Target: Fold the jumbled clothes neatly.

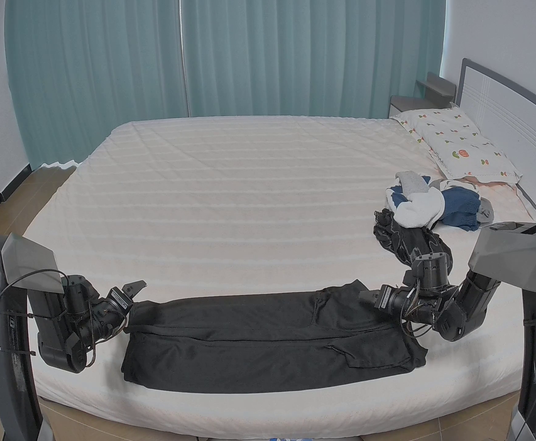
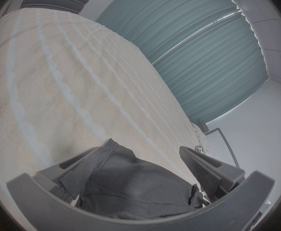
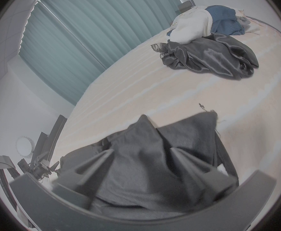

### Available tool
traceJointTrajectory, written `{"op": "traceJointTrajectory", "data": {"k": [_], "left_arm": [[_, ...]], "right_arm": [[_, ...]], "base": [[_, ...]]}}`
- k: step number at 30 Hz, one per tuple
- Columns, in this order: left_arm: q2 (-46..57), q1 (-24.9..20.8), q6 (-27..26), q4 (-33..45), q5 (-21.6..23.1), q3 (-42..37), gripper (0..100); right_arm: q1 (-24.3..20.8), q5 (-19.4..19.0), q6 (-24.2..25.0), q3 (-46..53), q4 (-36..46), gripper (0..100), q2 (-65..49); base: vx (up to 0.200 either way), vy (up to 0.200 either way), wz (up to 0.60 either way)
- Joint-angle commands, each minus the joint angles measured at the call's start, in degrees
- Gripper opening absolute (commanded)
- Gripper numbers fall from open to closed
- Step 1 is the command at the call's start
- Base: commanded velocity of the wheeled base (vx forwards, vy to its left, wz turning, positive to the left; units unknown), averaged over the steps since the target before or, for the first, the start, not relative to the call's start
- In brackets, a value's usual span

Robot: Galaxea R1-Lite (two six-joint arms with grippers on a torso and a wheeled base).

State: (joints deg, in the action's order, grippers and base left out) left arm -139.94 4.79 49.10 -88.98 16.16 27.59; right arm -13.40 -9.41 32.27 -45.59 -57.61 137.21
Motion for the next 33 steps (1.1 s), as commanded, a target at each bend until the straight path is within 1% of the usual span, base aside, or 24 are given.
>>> {"op": "traceJointTrajectory", "data": {"k": [1, 7, 16, 17, 23, 25, 27, 29, 33], "left_arm": [[-0.1, 0.0, 0.0, -1.0, 0.0, 0.0, 100], [-0.1, 0.0, 0.0, -1.0, 0.0, 0.0, 100], [-0.1, 0.0, 0.0, -1.0, 0.0, 0.1, 100], [-0.1, 0.0, 0.0, -1.0, 0.0, 0.1, 100], [-0.1, 0.0, -0.1, -1.0, -0.1, 0.1, 100], [0.0, 0.1, -0.9, -1.0, -0.3, -0.3, 100], [0.3, 0.4, -3.4, -1.0, -2.1, -1.8, 100], [1.0, 0.5, -5.0, -1.0, -3.5, -3.6, 100], [3.5, 0.0, -6.6, -0.9, -6.1, -7.3, 100]], "right_arm": [[0.5, 0.1, -0.4, 2.4, -0.2, 0, -0.4], [2.1, 0.0, -0.3, 5.4, -0.7, 0, -2.7], [2.8, -0.1, -0.3, 9.6, -1.9, 0, -3.0], [2.8, -0.1, -0.4, 9.7, -2.0, 100, -3.0], [2.8, 0.0, 0.0, 11.3, -3.8, 100, -3.6], [2.9, 0.0, 0.4, 12.5, -4.8, 100, -5.5], [2.9, 0.4, 1.3, 13.7, -5.0, 100, -7.5], [2.7, 1.1, 3.3, 14.7, -4.9, 100, -9.2], [1.7, 3.6, 9.2, 16.3, -4.4, 100, -12.4]], "base": [[0.0, 0.0, 0.0], [0.0, 0.0, 0.0], [0.0, 0.0, 0.0], [0.0, 0.0, 0.0], [0.0, 0.0, 0.0], [0.0, 0.0, 0.0], [0.0, 0.0, 0.0], [0.0, 0.0, 0.0], [0.0, 0.0, 0.0]]}}
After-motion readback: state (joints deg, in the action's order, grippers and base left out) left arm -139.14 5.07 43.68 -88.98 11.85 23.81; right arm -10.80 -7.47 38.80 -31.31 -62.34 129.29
